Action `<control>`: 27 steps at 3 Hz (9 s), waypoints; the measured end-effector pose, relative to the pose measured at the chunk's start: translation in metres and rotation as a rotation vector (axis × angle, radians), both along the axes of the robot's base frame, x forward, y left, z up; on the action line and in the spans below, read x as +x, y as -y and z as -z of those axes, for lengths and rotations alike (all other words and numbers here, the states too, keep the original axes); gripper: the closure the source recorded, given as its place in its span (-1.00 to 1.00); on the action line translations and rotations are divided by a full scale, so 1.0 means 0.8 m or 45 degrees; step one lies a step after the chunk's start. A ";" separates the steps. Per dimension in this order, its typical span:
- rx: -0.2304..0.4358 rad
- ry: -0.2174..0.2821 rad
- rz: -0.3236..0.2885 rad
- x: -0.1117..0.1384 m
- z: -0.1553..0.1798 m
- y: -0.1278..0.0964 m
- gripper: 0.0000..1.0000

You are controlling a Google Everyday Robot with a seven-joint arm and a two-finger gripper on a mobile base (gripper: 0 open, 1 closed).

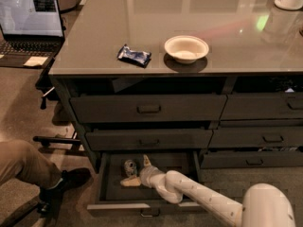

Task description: Pick 7up can from bottom drawer and place on counter

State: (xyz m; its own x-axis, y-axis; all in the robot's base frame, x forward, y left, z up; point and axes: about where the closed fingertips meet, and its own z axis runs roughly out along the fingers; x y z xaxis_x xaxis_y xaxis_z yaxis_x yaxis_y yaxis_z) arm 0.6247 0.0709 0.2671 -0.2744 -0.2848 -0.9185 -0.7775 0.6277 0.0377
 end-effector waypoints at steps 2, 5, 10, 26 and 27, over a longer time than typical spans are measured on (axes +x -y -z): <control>-0.049 0.017 -0.053 0.036 0.041 -0.017 -1.00; -0.148 -0.004 -0.145 0.067 0.096 -0.072 -0.18; -0.034 -0.028 -0.425 0.000 -0.015 0.022 1.00; 0.257 0.521 -0.215 -0.029 -0.896 0.421 1.00; 0.257 0.521 -0.215 -0.029 -0.896 0.421 1.00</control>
Offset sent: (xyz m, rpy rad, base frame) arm 0.0462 0.0253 -0.0583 -0.0809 -0.0114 0.0727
